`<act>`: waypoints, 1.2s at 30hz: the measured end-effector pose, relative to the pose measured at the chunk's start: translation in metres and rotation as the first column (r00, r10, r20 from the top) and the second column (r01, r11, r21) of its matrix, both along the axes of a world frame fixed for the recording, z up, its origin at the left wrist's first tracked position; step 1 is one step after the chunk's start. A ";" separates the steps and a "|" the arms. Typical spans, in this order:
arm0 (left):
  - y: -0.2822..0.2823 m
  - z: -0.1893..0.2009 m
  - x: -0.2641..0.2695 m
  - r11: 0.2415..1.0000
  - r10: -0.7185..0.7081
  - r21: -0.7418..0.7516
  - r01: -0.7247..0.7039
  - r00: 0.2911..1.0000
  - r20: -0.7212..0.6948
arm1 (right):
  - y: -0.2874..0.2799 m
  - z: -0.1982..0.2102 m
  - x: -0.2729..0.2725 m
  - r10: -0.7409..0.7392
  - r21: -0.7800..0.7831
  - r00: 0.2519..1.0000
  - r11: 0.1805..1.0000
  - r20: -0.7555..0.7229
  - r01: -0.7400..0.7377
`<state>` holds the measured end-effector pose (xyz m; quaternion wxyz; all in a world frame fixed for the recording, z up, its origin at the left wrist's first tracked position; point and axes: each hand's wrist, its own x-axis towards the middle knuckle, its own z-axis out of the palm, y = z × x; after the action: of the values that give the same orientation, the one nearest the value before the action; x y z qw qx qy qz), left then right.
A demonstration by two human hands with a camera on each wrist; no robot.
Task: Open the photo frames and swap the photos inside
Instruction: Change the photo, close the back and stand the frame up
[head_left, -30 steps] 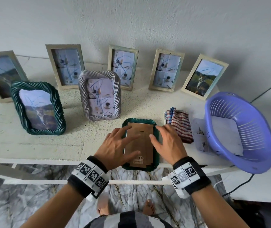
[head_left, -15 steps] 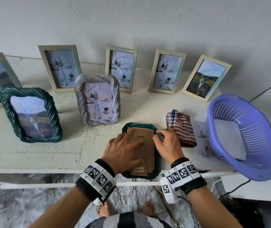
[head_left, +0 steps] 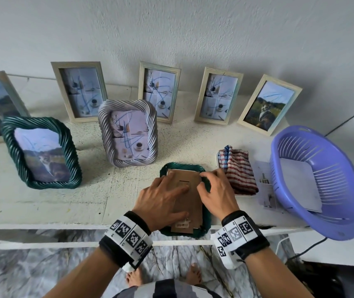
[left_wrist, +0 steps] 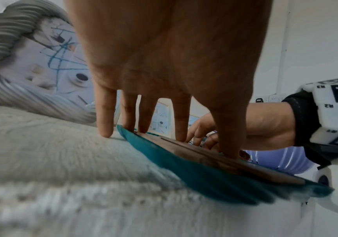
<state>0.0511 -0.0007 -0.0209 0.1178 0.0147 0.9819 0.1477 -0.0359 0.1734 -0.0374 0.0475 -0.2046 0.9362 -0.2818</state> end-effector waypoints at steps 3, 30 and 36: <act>-0.001 -0.002 0.003 1.000 0.007 0.028 -0.007 1.000 -0.010 | 0.000 0.000 0.005 -0.019 -0.056 1.000 0.998 -0.018 0.017; -0.019 -0.018 -0.015 0.787 0.454 0.469 -0.401 0.891 -0.002 | 0.007 0.002 0.034 0.125 0.106 0.992 0.986 0.007 -0.125; -0.022 -0.014 -0.016 0.830 0.417 0.409 -0.378 0.909 -0.007 | 0.007 0.003 0.034 0.125 0.105 0.992 0.986 0.025 -0.127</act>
<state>0.0347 -0.0230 -0.0347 0.0316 -0.1592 0.9168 0.3649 -0.0023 0.1809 -0.0349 0.0845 -0.2580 0.9345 -0.2301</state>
